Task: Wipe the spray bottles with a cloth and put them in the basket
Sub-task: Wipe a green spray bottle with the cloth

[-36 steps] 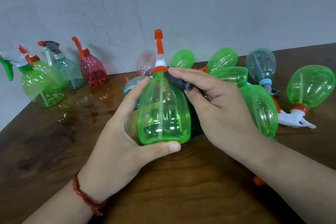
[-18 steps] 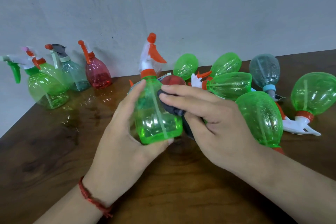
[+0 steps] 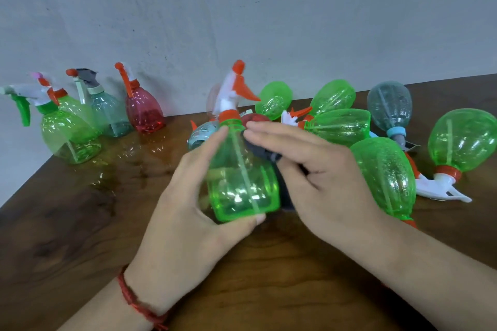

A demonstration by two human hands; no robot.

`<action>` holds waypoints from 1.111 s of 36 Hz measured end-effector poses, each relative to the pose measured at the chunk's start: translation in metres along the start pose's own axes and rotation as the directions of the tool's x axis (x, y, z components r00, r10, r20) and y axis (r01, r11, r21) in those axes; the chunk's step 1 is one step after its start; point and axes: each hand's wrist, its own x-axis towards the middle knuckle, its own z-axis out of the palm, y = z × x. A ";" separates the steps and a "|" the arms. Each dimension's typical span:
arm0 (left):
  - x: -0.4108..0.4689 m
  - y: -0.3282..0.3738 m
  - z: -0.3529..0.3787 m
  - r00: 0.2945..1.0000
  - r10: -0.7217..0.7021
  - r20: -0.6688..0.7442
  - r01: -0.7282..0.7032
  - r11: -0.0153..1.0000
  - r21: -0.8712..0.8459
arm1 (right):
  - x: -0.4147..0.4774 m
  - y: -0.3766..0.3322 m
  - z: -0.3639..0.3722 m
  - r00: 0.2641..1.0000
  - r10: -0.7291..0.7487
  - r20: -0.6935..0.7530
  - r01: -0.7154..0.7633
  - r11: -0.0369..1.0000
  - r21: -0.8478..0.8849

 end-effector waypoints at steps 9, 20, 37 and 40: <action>-0.001 0.008 0.002 0.997 -0.048 0.065 0.059 0.980 -0.190 | 0.008 0.001 -0.005 0.967 0.252 -0.031 -0.233 0.930 0.283; -0.004 0.012 0.005 0.989 -0.032 0.144 0.064 0.972 -0.228 | 0.004 0.001 -0.004 0.989 0.141 -0.034 -0.134 0.978 0.158; 0.008 -0.002 -0.007 0.983 -0.165 -0.083 0.149 0.974 -0.172 | -0.006 -0.005 0.003 0.933 -0.239 0.271 0.279 0.953 -0.121; 0.005 -0.003 -0.004 0.994 -0.106 -0.031 0.101 0.987 -0.129 | -0.004 -0.003 0.001 0.959 -0.199 0.204 0.228 0.964 -0.133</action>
